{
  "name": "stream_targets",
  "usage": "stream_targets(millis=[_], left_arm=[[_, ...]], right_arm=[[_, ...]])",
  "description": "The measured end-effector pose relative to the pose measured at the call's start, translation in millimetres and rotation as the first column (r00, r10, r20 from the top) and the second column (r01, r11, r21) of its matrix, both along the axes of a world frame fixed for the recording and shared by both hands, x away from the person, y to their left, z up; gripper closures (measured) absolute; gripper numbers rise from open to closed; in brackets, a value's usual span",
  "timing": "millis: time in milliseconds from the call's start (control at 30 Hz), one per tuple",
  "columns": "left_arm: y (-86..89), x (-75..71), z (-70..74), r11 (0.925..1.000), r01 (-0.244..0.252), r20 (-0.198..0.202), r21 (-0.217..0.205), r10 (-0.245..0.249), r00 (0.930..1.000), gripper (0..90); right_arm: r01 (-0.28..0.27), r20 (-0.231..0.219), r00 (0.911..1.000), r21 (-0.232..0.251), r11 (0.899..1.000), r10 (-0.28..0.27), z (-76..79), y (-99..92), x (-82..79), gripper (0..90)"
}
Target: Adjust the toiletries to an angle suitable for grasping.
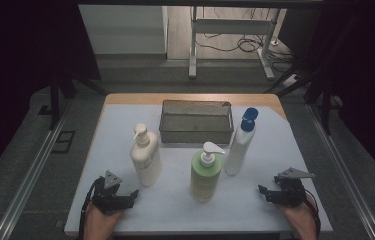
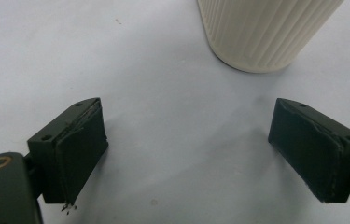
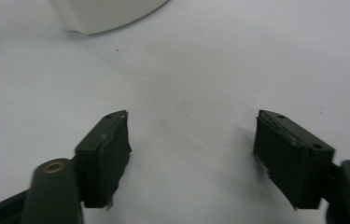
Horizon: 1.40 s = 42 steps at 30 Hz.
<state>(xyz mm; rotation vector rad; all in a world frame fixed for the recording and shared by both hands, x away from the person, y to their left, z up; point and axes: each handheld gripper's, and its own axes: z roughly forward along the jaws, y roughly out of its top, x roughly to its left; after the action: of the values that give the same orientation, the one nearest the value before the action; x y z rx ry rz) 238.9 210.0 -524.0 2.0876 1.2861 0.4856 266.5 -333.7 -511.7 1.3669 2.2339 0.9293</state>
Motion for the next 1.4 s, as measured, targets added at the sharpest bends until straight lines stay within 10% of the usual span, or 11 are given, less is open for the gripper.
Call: stream_targets(millis=[433,900,1400], left_arm=[[-0.1,-0.2,-0.1,1.0,0.0,0.001,0.0,0.0,1.0,10.8],[0.0,-0.1,-0.1,1.0,0.0,0.001,0.0,0.0,1.0,10.8],[0.0,-0.1,-0.1,1.0,0.0,0.001,-0.001,0.0,1.0,10.8]], right_arm=[[-0.107,-0.012,0.9941,0.055,0.993,0.108,9.4,10.4,-2.0,61.3],[-0.153,0.001,0.988,0.15,0.977,0.154,26.6,28.5,1.1,69.3],[-0.205,0.065,0.9781,0.145,0.968,0.198,50.2,76.7,10.9,89.5]])
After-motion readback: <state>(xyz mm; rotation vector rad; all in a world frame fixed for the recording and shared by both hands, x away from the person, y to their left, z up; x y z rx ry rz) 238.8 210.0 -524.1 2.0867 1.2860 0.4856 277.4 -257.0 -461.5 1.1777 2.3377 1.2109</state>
